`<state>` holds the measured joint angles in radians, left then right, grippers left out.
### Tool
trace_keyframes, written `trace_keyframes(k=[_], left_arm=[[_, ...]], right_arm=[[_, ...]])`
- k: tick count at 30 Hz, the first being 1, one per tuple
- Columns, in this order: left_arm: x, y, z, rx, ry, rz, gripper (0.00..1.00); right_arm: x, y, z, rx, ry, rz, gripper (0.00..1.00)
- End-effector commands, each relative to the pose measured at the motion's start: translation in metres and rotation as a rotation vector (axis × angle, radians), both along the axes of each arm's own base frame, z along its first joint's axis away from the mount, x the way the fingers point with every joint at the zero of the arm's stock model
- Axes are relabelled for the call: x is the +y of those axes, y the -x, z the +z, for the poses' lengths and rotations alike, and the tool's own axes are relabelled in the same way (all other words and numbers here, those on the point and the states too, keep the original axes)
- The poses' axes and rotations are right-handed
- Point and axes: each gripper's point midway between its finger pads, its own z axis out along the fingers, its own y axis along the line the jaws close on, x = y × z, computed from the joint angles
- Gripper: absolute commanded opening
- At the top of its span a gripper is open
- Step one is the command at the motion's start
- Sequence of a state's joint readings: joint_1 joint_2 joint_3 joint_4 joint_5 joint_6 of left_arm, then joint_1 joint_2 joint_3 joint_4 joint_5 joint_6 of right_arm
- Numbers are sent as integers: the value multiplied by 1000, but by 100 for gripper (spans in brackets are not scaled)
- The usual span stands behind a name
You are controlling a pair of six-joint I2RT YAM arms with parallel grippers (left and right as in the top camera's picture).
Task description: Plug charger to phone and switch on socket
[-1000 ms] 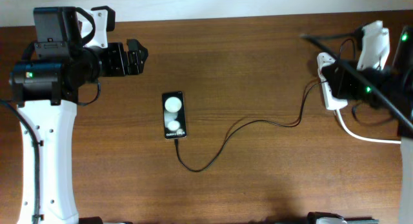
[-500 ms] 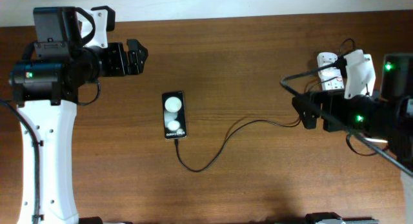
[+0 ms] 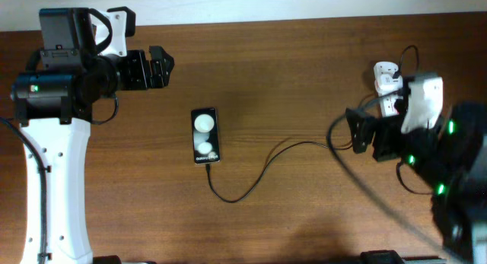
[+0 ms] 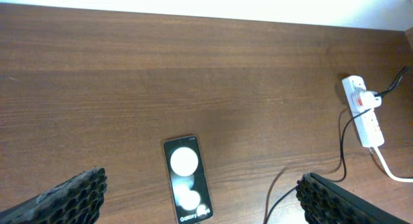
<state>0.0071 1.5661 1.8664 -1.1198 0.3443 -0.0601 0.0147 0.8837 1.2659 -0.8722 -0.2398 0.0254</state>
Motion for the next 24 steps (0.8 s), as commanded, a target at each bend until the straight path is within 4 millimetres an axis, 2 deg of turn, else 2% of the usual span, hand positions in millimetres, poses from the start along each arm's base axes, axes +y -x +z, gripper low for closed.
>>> trace_keyframes(k=[1, 4, 7, 16, 24], left_arm=[[1, 1, 8, -24, -4, 0, 99], [1, 1, 8, -24, -4, 0, 99], [1, 1, 8, -24, -4, 0, 99], [1, 1, 8, -24, -4, 0, 99], [1, 1, 8, -24, -4, 0, 99]], right_arm=[[-10, 17, -24, -88, 23, -56, 99], [-12, 30, -42, -171, 24, -67, 99], [-12, 37, -73, -271, 17, -67, 99], [-8, 34, -151, -375, 0, -46, 99], [-7, 34, -181, -388, -1, -43, 99]])
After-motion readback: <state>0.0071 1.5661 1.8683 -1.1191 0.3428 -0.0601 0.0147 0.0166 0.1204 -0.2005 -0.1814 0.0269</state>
